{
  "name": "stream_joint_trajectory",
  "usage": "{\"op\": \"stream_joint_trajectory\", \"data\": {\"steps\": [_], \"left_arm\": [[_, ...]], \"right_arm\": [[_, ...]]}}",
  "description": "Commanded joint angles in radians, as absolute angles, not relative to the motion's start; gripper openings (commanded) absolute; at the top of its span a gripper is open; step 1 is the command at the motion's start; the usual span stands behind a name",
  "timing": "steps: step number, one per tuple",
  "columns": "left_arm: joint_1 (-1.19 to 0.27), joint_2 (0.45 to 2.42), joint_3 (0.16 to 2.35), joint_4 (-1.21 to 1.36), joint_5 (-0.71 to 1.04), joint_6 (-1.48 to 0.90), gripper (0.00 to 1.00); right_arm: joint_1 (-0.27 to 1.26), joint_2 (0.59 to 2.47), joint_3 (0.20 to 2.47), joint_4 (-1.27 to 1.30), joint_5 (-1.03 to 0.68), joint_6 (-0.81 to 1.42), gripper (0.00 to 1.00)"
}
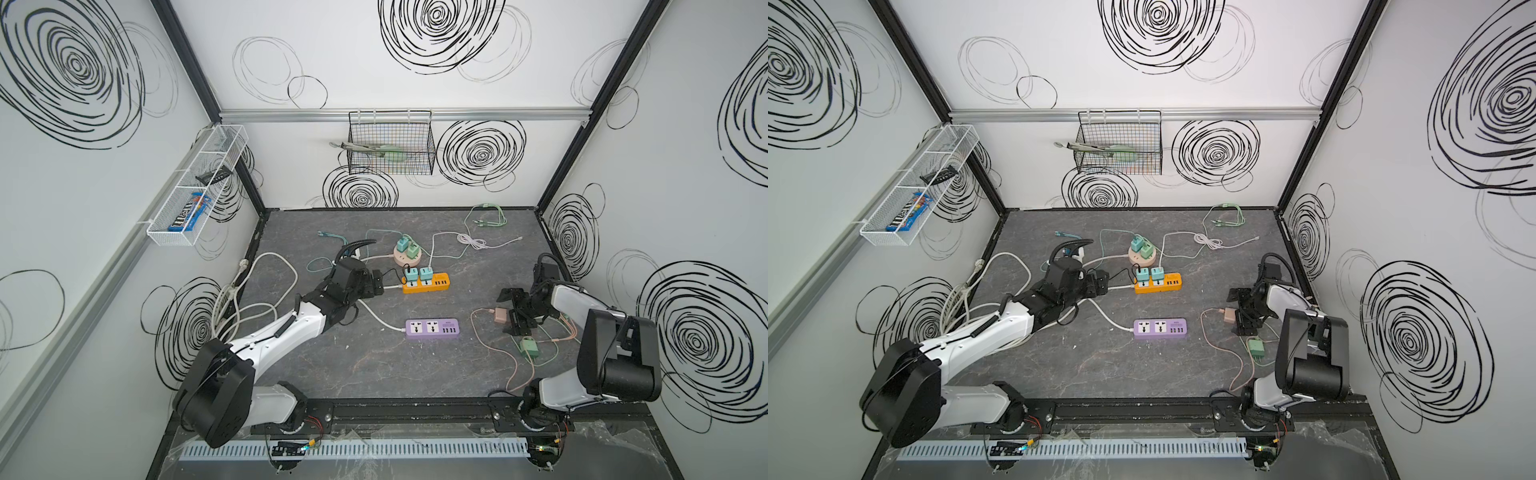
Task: Insert the plug
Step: 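Move the right gripper to the pink charger and grasp it, then lift the pink charger with the right gripper while the left gripper approaches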
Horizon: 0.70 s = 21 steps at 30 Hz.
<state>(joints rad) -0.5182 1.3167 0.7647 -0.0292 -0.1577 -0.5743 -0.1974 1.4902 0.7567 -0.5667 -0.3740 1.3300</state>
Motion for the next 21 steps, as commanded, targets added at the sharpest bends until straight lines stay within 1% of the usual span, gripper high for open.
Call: {"op": "stream_joint_trajectory", "data": {"steps": [1,5,7,8,10,12,17,20,21], "left_arm": [[-0.505,1.325,0.762,-0.01,-0.16,-0.558,0.96],[-0.499,1.337,0.767,-0.014,-0.158,-0.552,0.96],[-0.498,1.339,0.766,-0.012,-0.159,-0.549,0.96],[-0.498,1.339,0.765,-0.014,-0.16,-0.549,0.96],[-0.498,1.339,0.762,-0.014,-0.163,-0.549,0.96],[-0.497,1.335,0.756,-0.007,-0.16,-0.542,0.96],[-0.504,1.323,0.747,0.014,-0.128,-0.52,0.96],[-0.523,1.316,0.741,0.046,-0.071,-0.488,0.96],[-0.532,1.317,0.74,0.059,-0.044,-0.479,0.96]], "right_arm": [[-0.214,1.507,0.767,-0.588,-0.353,1.379,0.91],[-0.218,1.537,0.768,-0.563,-0.355,1.393,0.81],[-0.222,1.563,0.775,-0.571,-0.353,1.385,0.81],[-0.223,1.577,0.78,-0.577,-0.351,1.38,0.79],[-0.224,1.596,0.78,-0.577,-0.352,1.37,0.71],[-0.224,1.603,0.77,-0.572,-0.36,1.367,0.61],[-0.224,1.56,0.759,-0.579,-0.327,1.371,0.45],[-0.221,1.503,0.746,-0.56,-0.316,1.376,0.35],[-0.22,1.482,0.74,-0.559,-0.321,1.384,0.33]]}}
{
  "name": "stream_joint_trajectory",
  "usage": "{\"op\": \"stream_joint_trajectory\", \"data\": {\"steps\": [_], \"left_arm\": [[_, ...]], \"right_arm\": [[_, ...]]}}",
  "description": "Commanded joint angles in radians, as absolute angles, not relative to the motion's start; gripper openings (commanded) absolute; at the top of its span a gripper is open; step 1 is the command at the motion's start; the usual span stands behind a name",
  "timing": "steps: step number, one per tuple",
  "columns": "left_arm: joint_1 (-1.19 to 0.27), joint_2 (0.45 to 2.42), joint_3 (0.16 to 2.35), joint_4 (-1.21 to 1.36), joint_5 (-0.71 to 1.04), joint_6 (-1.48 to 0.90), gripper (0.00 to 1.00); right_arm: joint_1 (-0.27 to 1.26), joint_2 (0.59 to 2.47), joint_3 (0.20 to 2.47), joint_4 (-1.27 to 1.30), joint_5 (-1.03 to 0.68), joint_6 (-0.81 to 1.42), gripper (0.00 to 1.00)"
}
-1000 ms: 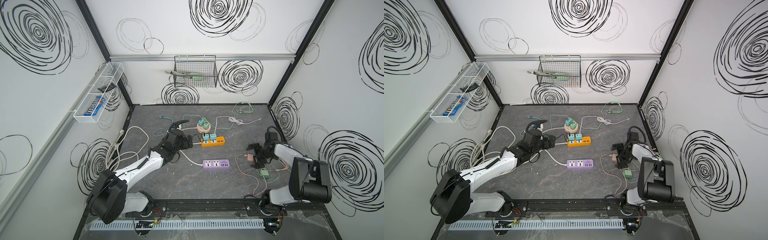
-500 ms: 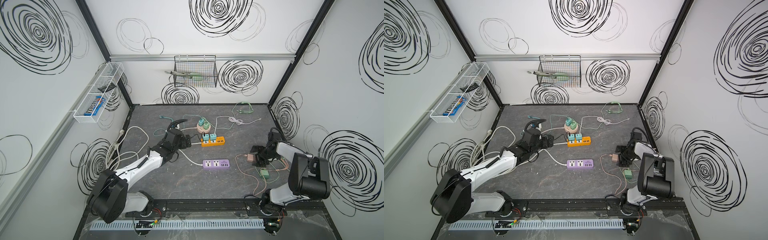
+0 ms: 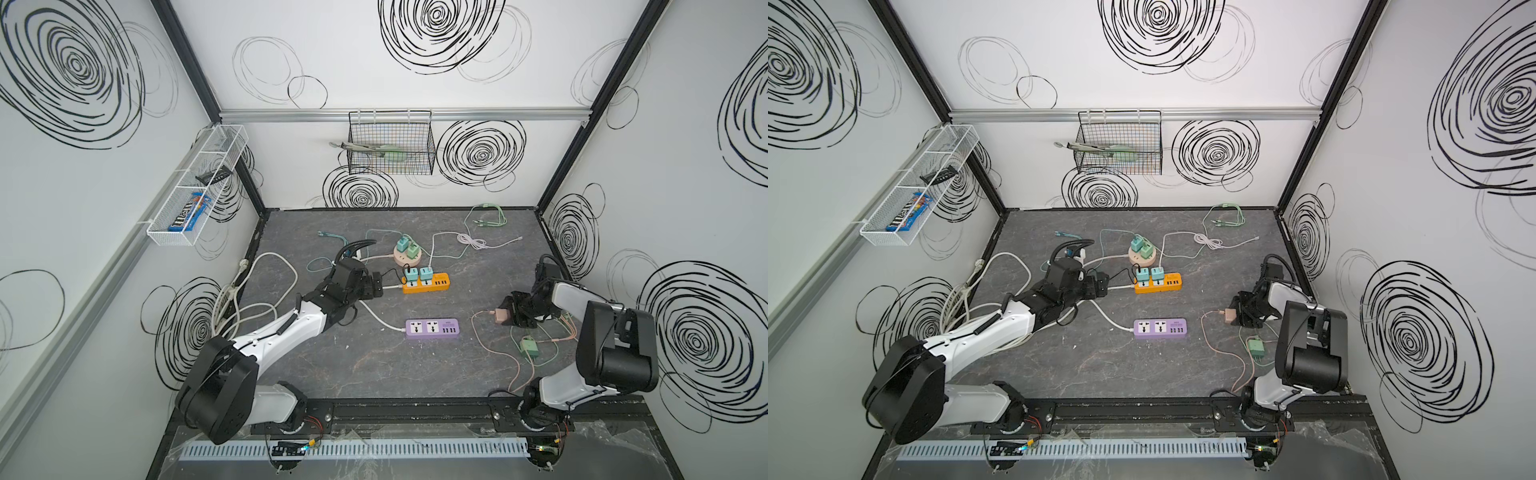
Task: Insert the plug
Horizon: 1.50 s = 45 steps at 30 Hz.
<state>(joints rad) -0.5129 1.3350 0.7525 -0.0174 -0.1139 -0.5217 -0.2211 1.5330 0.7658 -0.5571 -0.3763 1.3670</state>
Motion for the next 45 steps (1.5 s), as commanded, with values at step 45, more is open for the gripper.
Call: {"op": "stream_joint_trajectory", "data": {"steps": [45], "left_arm": [[-0.761,1.742,1.109,0.482,0.378,-0.611,0.89]], "right_arm": [[0.242,1.15,0.874,-0.214,-0.478,1.767,0.3]]}}
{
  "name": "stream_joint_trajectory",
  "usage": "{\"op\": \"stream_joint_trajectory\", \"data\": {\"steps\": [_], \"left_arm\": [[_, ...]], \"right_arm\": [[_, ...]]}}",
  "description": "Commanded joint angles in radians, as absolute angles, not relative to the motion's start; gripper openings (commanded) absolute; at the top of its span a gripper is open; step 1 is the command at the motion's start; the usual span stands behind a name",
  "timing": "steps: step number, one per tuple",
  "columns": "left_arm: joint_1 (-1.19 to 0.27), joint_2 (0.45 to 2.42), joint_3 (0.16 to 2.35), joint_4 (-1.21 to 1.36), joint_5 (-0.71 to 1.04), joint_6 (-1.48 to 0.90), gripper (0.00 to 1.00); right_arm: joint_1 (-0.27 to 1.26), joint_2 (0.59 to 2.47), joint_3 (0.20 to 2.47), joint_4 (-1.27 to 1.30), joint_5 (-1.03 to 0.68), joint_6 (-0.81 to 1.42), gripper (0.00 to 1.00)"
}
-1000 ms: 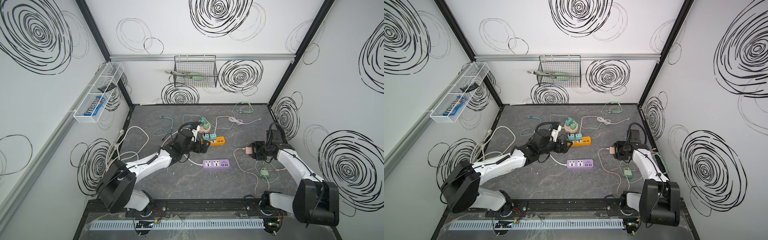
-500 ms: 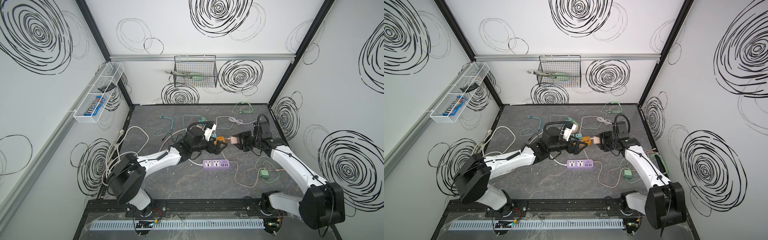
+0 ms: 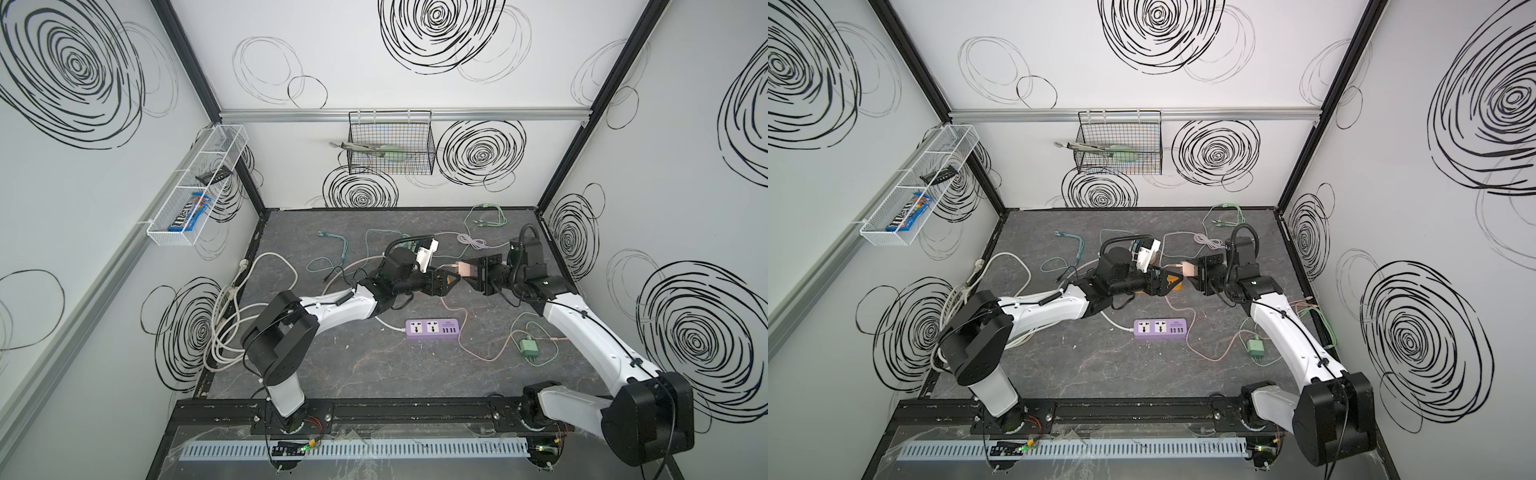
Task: Insert the plug
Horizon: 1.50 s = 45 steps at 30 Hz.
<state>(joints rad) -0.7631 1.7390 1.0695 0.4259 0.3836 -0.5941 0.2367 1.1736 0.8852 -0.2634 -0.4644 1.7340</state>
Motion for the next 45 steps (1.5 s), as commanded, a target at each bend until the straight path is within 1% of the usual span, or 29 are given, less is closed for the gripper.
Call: {"op": "stream_joint_trajectory", "data": {"steps": [1,2,4,6,8,9,12,18,19,21,22,23,24,25,26,28,29,31,33,35,37,41,45], "left_arm": [[-0.759,1.744,1.11,0.49,0.39,-0.608,0.9],[-0.759,1.748,1.113,0.502,0.415,-0.605,0.91],[-0.76,1.764,1.129,0.527,0.486,-0.606,0.89],[-0.765,1.777,1.136,0.565,0.521,-0.632,0.84],[-0.769,1.785,1.136,0.609,0.521,-0.656,0.78],[-0.769,1.792,1.146,0.61,0.518,-0.664,0.73],[-0.767,1.823,1.192,0.547,0.51,-0.66,0.62],[-0.765,1.864,1.242,0.538,0.54,-0.672,0.39],[-0.765,1.867,1.246,0.54,0.545,-0.674,0.34],[-0.765,1.868,1.252,0.534,0.545,-0.673,0.21],[-0.765,1.866,1.252,0.526,0.537,-0.67,0.14],[-0.764,1.861,1.252,0.512,0.525,-0.664,0.09],[-0.764,1.853,1.25,0.497,0.512,-0.656,0.05],[-0.761,1.841,1.25,0.473,0.492,-0.641,0.0],[-0.758,1.823,1.248,0.443,0.468,-0.623,0.0],[-0.75,1.779,1.243,0.391,0.433,-0.586,0.0],[-0.744,1.751,1.241,0.362,0.412,-0.567,0.0],[-0.732,1.697,1.237,0.306,0.374,-0.542,0.0],[-0.711,1.646,1.235,0.263,0.356,-0.529,0.0],[-0.686,1.6,1.236,0.227,0.36,-0.53,0.0],[-0.664,1.563,1.242,0.194,0.364,-0.529,0.0],[-0.627,1.517,1.26,0.127,0.355,-0.52,0.0],[-0.612,1.519,1.285,0.092,0.379,-0.516,0.0]], "right_arm": [[0.241,1.15,0.871,-0.209,-0.484,1.767,0.3],[0.243,1.152,0.869,-0.2,-0.489,1.767,0.3],[0.246,1.154,0.866,-0.19,-0.493,1.769,0.3],[0.25,1.156,0.862,-0.177,-0.495,1.773,0.3],[0.253,1.157,0.859,-0.166,-0.499,1.778,0.3],[0.253,1.157,0.859,-0.164,-0.499,1.778,0.3],[0.253,1.155,0.858,-0.16,-0.497,1.779,0.3],[0.255,1.161,0.861,-0.153,-0.5,1.779,0.31],[0.255,1.163,0.859,-0.153,-0.502,1.779,0.31],[0.256,1.164,0.855,-0.151,-0.504,1.777,0.31],[0.256,1.164,0.853,-0.151,-0.501,1.768,0.33],[0.255,1.164,0.855,-0.154,-0.498,1.749,0.37],[0.252,1.164,0.857,-0.156,-0.489,1.715,0.45],[0.24,1.161,0.86,-0.155,-0.476,1.659,0.56],[0.22,1.157,0.862,-0.159,-0.463,1.59,0.65],[0.167,1.144,0.858,-0.165,-0.426,1.396,0.78],[0.141,1.135,0.856,-0.185,-0.393,1.282,0.88],[0.096,1.112,0.836,-0.224,-0.341,1.085,0.99],[0.033,1.081,0.78,-0.209,-0.386,0.95,0.97],[-0.029,1.041,0.708,-0.189,-0.423,0.875,0.97],[-0.071,1.02,0.684,-0.263,-0.371,0.864,0.97],[-0.118,1.036,0.722,-0.478,-0.191,0.836,0.97],[-0.152,1.044,0.719,-0.53,-0.165,0.826,0.97]]}}
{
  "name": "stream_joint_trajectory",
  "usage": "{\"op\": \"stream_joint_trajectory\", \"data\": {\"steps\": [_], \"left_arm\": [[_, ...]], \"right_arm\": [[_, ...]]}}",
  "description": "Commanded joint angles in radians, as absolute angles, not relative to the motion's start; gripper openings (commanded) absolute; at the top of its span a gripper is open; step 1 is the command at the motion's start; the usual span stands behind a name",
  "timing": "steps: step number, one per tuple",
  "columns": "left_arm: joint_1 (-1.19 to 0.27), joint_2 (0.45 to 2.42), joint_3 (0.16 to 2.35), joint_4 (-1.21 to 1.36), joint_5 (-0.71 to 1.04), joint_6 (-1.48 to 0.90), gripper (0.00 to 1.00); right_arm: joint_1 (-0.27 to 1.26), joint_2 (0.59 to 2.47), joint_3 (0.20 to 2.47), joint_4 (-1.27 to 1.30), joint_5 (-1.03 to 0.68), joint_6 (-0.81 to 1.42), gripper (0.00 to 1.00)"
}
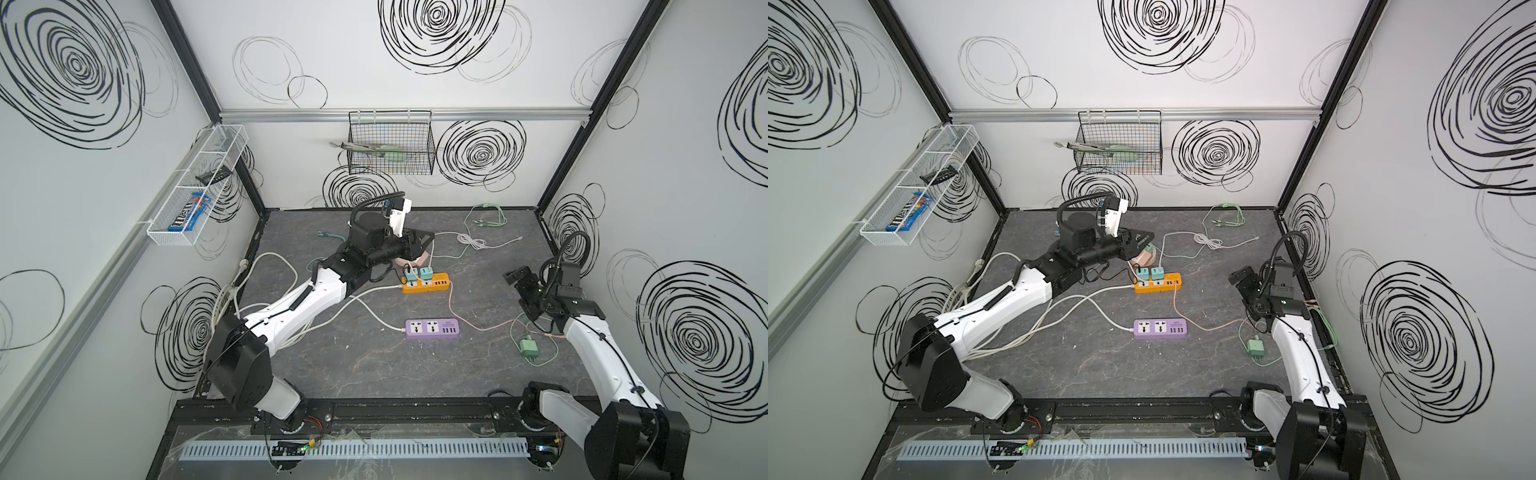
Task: Insert the plug
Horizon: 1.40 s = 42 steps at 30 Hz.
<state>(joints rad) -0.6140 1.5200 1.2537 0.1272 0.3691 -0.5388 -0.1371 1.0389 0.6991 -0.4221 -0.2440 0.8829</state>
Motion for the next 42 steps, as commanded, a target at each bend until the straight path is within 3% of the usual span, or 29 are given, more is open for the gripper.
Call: {"op": "stream_joint_trajectory", "data": {"steps": [1,5,10,13,24,25,30,35,37,38,42], "left_arm": [[-0.612,1.519,1.288,0.087,0.379,-0.515,0.0],[-0.612,1.521,1.292,0.086,0.388,-0.518,0.0],[-0.62,1.539,1.281,0.069,0.422,-0.525,0.0],[-0.624,1.533,1.233,0.07,0.431,-0.547,0.0],[-0.571,1.476,0.828,0.207,0.38,-0.77,0.0],[-0.564,1.478,0.795,0.225,0.383,-0.787,0.02],[-0.544,1.479,0.711,0.182,0.347,-0.785,0.32],[-0.493,1.424,0.652,0.083,0.281,-0.738,0.71],[-0.477,1.414,0.658,0.006,0.238,-0.685,0.82],[-0.472,1.411,0.664,-0.034,0.22,-0.656,0.86],[-0.468,1.423,0.679,-0.116,0.264,-0.561,0.88]], "right_arm": [[-0.153,1.046,0.719,-0.55,-0.135,0.829,0.97],[-0.17,1.063,0.718,-0.622,-0.062,0.842,0.98],[-0.18,1.06,0.639,-0.408,-0.468,0.754,0.97],[-0.173,1.058,0.584,-0.273,-0.588,0.764,0.97],[-0.159,1.069,0.616,-0.243,-0.576,0.655,0.97],[-0.157,1.073,0.618,-0.243,-0.574,0.651,0.97],[-0.141,1.095,0.633,-0.242,-0.573,0.638,0.97],[-0.097,1.104,0.659,-0.234,-0.521,0.618,0.97],[-0.076,1.113,0.669,-0.225,-0.508,0.614,0.97],[-0.065,1.121,0.676,-0.219,-0.501,0.614,0.97],[-0.026,1.158,0.697,-0.207,-0.49,0.611,0.97]]}}
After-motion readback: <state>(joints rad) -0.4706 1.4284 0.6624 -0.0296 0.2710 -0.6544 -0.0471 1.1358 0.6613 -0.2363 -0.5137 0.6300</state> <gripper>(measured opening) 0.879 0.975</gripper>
